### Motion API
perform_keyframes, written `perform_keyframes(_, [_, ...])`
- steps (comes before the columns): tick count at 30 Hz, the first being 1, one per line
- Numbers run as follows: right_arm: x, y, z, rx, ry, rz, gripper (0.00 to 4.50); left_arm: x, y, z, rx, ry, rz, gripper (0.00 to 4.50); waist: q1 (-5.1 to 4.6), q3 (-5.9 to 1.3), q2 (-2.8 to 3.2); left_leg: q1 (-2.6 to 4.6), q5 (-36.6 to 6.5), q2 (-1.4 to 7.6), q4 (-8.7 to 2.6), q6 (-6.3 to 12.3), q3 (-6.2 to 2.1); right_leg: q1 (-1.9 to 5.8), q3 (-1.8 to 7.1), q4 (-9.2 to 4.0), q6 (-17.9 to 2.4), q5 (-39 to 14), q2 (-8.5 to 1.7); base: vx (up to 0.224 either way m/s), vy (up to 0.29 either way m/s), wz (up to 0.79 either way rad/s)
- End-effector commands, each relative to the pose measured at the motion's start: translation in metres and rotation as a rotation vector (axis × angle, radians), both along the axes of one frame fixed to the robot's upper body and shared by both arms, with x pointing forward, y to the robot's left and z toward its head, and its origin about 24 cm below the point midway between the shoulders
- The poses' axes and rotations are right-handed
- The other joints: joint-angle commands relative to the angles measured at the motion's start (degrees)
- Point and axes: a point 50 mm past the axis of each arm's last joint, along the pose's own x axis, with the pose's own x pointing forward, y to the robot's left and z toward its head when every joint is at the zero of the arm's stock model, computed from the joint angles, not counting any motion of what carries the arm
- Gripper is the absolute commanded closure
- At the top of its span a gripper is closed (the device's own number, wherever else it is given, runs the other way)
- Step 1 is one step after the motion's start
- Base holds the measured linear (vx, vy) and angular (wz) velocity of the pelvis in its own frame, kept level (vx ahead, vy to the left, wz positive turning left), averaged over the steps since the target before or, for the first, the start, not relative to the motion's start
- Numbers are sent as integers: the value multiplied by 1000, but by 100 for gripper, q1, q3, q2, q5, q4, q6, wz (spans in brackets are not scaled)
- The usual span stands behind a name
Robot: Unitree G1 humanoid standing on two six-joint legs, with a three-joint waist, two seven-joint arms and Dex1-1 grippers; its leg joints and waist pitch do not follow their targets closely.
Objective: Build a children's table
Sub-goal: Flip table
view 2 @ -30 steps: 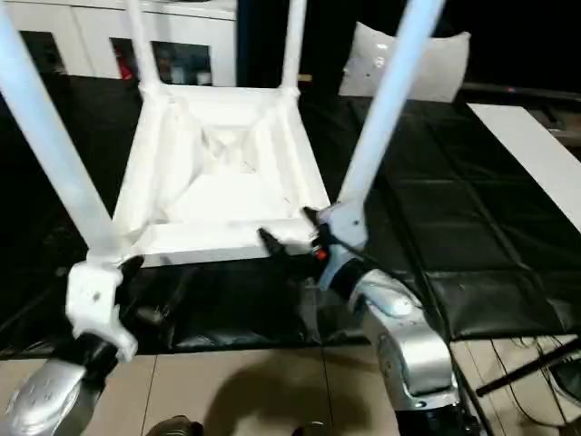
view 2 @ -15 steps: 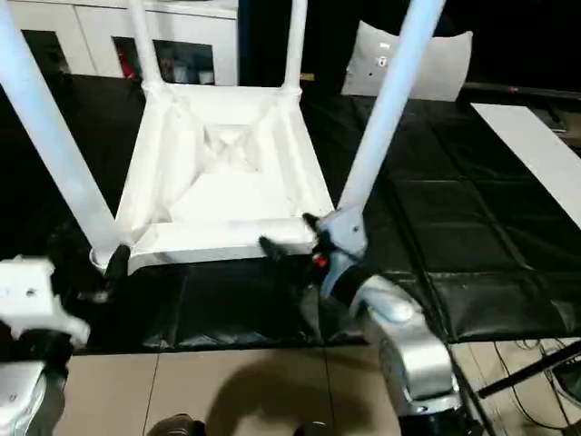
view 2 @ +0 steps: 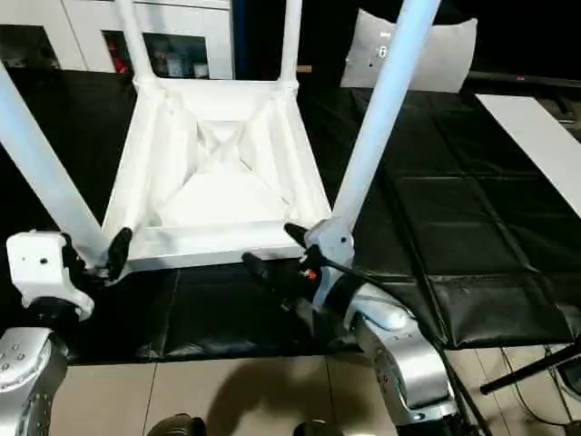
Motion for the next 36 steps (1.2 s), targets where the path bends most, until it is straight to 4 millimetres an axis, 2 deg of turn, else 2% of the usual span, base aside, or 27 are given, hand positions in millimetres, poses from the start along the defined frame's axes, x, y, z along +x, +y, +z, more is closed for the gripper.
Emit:
perform_keyframes(1, [0,0,3,5,-26,31,0,0,-2,-2,-7,18,-14,105,7,-232,102,88,-2024,328,-561,-138,-106,140,288,-474,-882,-1441,-310,0,0,0])
perform_keyframes(3, [-1,1,3,2,-27,50,0,0,-1,-2,-7,20,-16,130,4,-223,93,94,-2147,333,-571,-185,-118,127,289,-491,-819,-1610,-312,0,0,0])
perform_keyframes(7, [-2,3,2,-2,-25,98,0,2,0,-3,-3,23,-21,150,7,-228,96,93,-2130,329,-568,-176,-117,125,296,-486,-818,-1525,-308,0,0,0])
perform_keyframes(8, [-2,3,2,-2,-24,101,0,2,0,-3,-2,23,-22,172,4,-220,59,82,-2097,328,-573,-157,-115,127,295,-492,-806,-1520,-304,0,0,0])
perform_keyframes(9, [-3,3,2,-2,-24,108,0,3,1,-2,1,22,-22,174,10,-222,83,85,-2087,326,-573,-151,-115,122,297,-487,-813,-1547,-311,0,0,0])
perform_keyframes(11, [-3,4,2,-4,-24,116,0,4,2,-1,1,21,-21,176,15,-225,78,82,-2036,329,-572,-148,-114,125,297,-485,-818,-1509,-311,0,0,0])
perform_keyframes(12, [-3,4,1,-4,-24,117,0,4,2,-1,1,21,-21,212,19,-225,82,88,-2037,335,-577,-152,-115,121,297,-485,-821,-1497,-309,0,0,0])
perform_keyframes(15, [-3,4,1,-4,-25,125,0,4,3,-2,-8,26,-23,218,23,-227,86,90,-2052,334,-574,-163,-111,119,299,-486,-834,-1524,-315,0,0,0])
perform_keyframes(16, [-3,4,1,-4,-25,126,0,4,2,-2,-14,28,-23,239,21,-222,82,87,-2081,334,-579,-163,-109,117,300,-491,-829,-1560,-313,0,0,0])
perform_keyframes(22, [-5,4,-1,-5,-13,109,0,3,-5,-6,-170,47,7,249,27,-185,61,80,-2231,333,-591,-205,-119,94,308,-529,-748,-1927,-327,0,0,0])
perform_keyframes(23, [-7,4,-2,-2,-2,99,0,2,-11,-8,-264,53,27,249,16,-135,23,66,-2235,328,-598,-204,-110,75,318,-534,-728,-2011,-330,0,0,0])
perform_keyframes(27, [-10,5,-3,8,18,82,0,1,-20,-10,-392,67,52,249,18,-140,-9,28,-1894,313,-581,-73,-89,87,335,-531,-643,-1873,-316,0,0,0])
perform_keyframes(28, [-10,6,-2,24,32,64,0,1,-22,-11,-477,81,79,249,5,-99,-46,13,-1866,307,-585,-25,-78,73,343,-540,-610,-1927,-308,0,0,0])
perform_keyframes(30, [-11,6,-1,38,47,53,0,0,-23,-12,-528,90,98,249,5,-97,-41,12,-1830,297,-580,-6,-75,78,347,-532,-615,-2017,-311,0,0,0])
perform_keyframes(31, [-11,6,1,57,72,35,0,0,-23,-13,-613,99,131,249,-8,-60,-80,-2,-1724,278,-571,66,-57,59,362,-547,-554,-2159,-309,0,0,0])
perform_keyframes(32, [-11,7,3,88,89,30,0,0,-25,-14,-685,109,137,249,2,-68,-59,-1,-1694,278,-567,71,-58,56,364,-546,-559,-2204,-317,0,0,0])
perform_keyframes(33, [-11,7,4,98,97,32,0,0,-26,-15,-710,113,137,249,-7,-36,-58,8,-1787,273,-569,67,-54,26,366,-586,-521,-2450,-316,0,0,0])
perform_keyframes(34, [-11,7,4,100,104,30,0,0,-27,-15,-733,120,137,249,0,-38,-51,11,-1819,257,-554,52,-55,20,365,-581,-478,-2551,-315,0,0,0])
perform_keyframes(36, [-10,7,4,108,114,24,0,0,-31,-15,-767,137,129,249,-21,-14,-72,19,-1902,267,-581,-9,-61,-11,369,-622,-309,-2834,-300,0,0,0])
